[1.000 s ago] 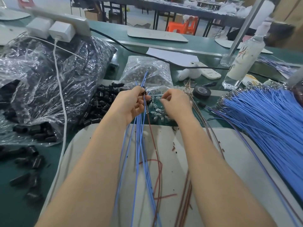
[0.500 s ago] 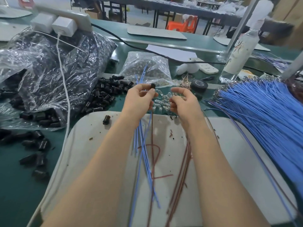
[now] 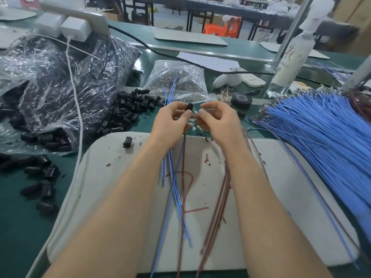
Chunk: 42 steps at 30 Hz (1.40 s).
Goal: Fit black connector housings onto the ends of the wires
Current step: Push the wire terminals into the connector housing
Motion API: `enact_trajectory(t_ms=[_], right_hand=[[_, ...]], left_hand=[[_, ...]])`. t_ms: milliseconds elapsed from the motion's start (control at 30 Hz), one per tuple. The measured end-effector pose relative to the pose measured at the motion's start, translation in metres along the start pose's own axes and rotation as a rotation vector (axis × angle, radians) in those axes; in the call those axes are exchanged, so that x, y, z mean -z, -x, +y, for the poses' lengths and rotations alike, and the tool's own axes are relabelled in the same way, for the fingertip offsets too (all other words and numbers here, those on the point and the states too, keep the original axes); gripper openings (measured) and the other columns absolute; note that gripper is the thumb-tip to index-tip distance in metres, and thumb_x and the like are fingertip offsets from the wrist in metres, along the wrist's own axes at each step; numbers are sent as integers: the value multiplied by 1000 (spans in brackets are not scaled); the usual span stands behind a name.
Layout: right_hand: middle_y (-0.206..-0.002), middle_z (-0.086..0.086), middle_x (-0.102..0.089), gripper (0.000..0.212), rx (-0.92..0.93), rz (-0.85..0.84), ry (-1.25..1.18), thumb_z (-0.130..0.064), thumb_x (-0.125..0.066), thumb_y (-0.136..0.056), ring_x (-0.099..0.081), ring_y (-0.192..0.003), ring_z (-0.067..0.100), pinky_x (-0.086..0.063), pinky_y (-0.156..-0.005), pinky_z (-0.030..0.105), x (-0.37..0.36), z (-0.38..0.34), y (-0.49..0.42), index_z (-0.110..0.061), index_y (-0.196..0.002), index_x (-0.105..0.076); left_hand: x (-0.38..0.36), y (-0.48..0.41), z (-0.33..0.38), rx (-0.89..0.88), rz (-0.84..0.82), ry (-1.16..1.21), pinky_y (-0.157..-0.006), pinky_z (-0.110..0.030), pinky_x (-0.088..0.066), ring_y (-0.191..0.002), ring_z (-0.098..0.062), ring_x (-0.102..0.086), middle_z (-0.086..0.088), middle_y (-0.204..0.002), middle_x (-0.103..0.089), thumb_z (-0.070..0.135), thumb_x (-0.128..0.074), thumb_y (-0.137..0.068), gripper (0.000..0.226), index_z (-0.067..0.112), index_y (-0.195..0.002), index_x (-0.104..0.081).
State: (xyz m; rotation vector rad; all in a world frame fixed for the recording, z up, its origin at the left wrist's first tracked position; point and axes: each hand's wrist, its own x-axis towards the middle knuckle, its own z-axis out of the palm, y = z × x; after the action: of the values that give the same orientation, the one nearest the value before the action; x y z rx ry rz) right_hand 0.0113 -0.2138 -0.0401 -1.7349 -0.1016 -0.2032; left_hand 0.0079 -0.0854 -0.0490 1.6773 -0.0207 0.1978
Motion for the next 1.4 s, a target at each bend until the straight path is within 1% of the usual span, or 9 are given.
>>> enact_trajectory(t_ms=[100, 233, 400, 500, 633, 867, 967, 1133, 1400], right_hand=[[-68, 0, -71, 10, -47, -29, -156, -7, -60, -92, -69, -65, 10, -53, -61, 18, 0, 1, 1, -13, -84, -61], [-71, 4, -69, 13, -12, 1, -127, -6, -61, -91, -68, -64, 10, -52, -63, 19, -1, 2, 0, -14, -81, -63], [-73, 4, -69, 12, 12, 26, -84, -4, -62, -90, -67, -62, 7, -54, -63, 19, 2, 1, 0, -12, -82, -64], [-75, 7, -69, 10, 18, 44, -54, -3, -62, -89, -67, -67, 12, -57, -72, 27, 2, -3, 1, -12, -86, -63], [-83, 7, -70, 16, 119, 93, 223, -5, -56, -90, -67, -79, 21, -54, -83, 38, 0, -5, 3, -16, -93, -67], [-87, 5, -70, 15, 250, 38, 435, -13, -68, -85, -64, -82, 17, -49, -81, 27, -10, -9, 7, -8, -99, -70], [-85, 6, -69, 12, 296, 73, 446, -11, -68, -84, -62, -79, 19, -49, -80, 30, -10, -10, 8, -7, -95, -70], [-81, 3, -65, 10, 359, 24, 485, -10, -70, -82, -60, -76, 19, -50, -76, 31, -11, -14, 9, -8, -92, -70], [-86, -4, -69, 19, 260, -46, 332, -8, -61, -88, -65, -80, 9, -53, -83, 25, -5, -17, 7, -14, -103, -71]], left_hand=[[1, -1, -4, -17, 3, -88, -77, -31, -55, -60, -3, -63, 4, -82, -68, 13, -59, -92, 14, 26, -92, -58], [-1, 0, -4, -47, 10, -179, -88, -40, -53, -83, -19, -67, -2, -90, -68, 12, -59, -91, 17, 30, -92, -57], [0, 1, -5, -79, -17, -232, -92, -37, -51, -93, -17, -66, -2, -100, -68, 9, -54, -93, 19, 27, -97, -57], [0, 1, -4, -98, -28, -238, -93, -36, -50, -96, -15, -65, -1, -101, -68, 6, -52, -93, 22, 27, -97, -58], [-1, 1, -4, -110, -30, -220, -93, -36, -51, -96, -15, -65, 1, -100, -68, 5, -51, -93, 24, 27, -97, -58], [-1, 3, -4, -208, 11, -336, -83, -21, -50, -88, -10, -66, 7, -91, -68, 6, -55, -89, 24, 18, -108, -65], [-3, 5, -5, -251, 61, -403, -81, -30, -52, -82, -16, -64, 3, -92, -66, 8, -58, -88, 26, 13, -113, -61], [-2, 4, -7, -285, 155, -544, -74, -43, -50, -75, -27, -57, -4, -86, -65, 11, -56, -87, 11, 9, -94, -63], [3, 1, -6, -235, 226, -467, -77, -38, -52, -77, -24, -64, -5, -81, -70, 13, -62, -86, 10, 8, -92, -67]])
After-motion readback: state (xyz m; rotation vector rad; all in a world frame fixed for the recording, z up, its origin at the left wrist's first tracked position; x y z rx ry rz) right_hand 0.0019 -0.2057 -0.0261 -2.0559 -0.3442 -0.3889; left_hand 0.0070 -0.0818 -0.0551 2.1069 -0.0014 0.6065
